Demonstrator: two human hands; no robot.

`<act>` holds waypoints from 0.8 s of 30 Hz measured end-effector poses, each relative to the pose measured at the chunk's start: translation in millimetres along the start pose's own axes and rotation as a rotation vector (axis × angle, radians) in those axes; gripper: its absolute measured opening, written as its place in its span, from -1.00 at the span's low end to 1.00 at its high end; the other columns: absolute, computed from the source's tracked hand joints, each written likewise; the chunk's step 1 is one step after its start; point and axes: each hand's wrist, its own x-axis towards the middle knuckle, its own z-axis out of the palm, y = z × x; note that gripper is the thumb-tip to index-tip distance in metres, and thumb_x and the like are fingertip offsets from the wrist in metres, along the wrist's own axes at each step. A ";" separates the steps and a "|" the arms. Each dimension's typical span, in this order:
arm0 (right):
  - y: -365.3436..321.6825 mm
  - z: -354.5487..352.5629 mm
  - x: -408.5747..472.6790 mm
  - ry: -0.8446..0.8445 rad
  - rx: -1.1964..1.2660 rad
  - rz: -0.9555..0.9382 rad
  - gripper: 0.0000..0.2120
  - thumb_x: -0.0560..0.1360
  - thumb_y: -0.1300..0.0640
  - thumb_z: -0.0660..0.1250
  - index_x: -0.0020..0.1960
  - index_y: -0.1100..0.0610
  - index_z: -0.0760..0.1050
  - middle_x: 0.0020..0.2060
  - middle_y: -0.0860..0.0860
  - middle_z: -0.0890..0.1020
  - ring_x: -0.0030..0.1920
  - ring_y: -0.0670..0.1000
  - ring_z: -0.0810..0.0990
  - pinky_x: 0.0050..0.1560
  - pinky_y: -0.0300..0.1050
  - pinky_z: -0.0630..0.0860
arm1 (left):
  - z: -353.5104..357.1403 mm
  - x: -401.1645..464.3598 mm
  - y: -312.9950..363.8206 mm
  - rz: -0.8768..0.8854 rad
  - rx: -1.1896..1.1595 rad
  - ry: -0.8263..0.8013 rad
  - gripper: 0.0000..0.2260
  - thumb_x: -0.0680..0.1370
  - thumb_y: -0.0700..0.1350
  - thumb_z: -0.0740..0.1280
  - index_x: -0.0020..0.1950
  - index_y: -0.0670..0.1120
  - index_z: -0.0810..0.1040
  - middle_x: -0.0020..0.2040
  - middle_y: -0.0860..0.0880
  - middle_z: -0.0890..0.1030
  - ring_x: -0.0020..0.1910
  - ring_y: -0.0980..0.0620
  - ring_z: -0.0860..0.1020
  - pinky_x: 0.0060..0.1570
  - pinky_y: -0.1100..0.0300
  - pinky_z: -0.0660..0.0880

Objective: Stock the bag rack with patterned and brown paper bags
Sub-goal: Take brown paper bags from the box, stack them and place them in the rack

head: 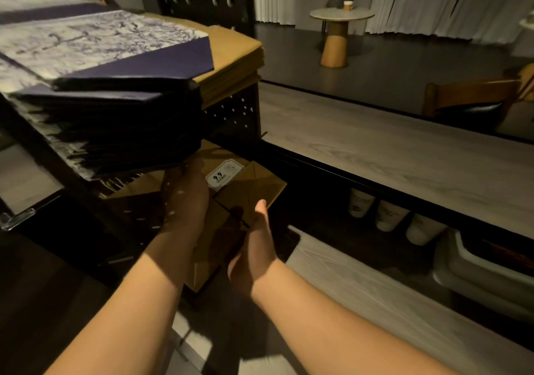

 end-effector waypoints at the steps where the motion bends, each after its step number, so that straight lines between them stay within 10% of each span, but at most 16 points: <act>1: 0.4 -7.6 -6.3 0.034 -0.087 -0.019 -0.19 0.52 -0.50 0.19 0.63 -0.08 0.27 0.53 0.13 0.44 0.51 0.24 0.41 0.24 0.17 0.48 | -0.2 -6.0 1.1 0.002 -0.019 -0.006 -0.61 0.56 0.14 0.26 0.35 0.06 0.54 0.36 -0.09 0.55 0.34 -0.14 0.52 0.36 -0.13 0.46; 10: -71.9 -96.1 -90.6 0.216 -0.407 -0.081 -0.33 0.66 -0.28 0.17 0.63 0.10 0.24 0.41 0.25 0.52 0.37 0.29 0.55 0.28 0.20 0.53 | 43.1 -116.3 -10.5 0.064 -0.190 -0.212 -0.87 0.69 0.02 0.24 0.08 0.12 0.60 -0.07 0.10 0.65 -0.11 0.14 0.58 0.04 0.07 0.50; 16: -134.3 -156.2 -174.2 0.311 -0.470 -0.244 -0.41 0.68 -0.24 0.16 0.50 0.16 0.40 0.13 0.18 0.62 0.05 0.21 0.67 -0.01 0.10 0.60 | 98.2 -208.1 0.7 0.025 -0.182 -0.494 -0.84 0.68 0.00 0.25 0.12 0.08 0.63 0.00 -0.03 0.71 -0.02 -0.01 0.66 -0.02 0.07 0.55; 24: -185.6 -249.1 -320.2 0.376 -0.587 -0.417 -0.50 0.70 -0.22 0.12 0.36 0.15 0.50 0.01 0.14 0.64 0.08 0.20 0.67 0.26 0.18 0.59 | 164.4 -344.2 23.1 0.027 -0.207 -0.919 -0.80 0.69 -0.03 0.25 0.12 -0.03 0.66 -0.07 -0.08 0.72 -0.08 -0.04 0.66 0.00 -0.01 0.53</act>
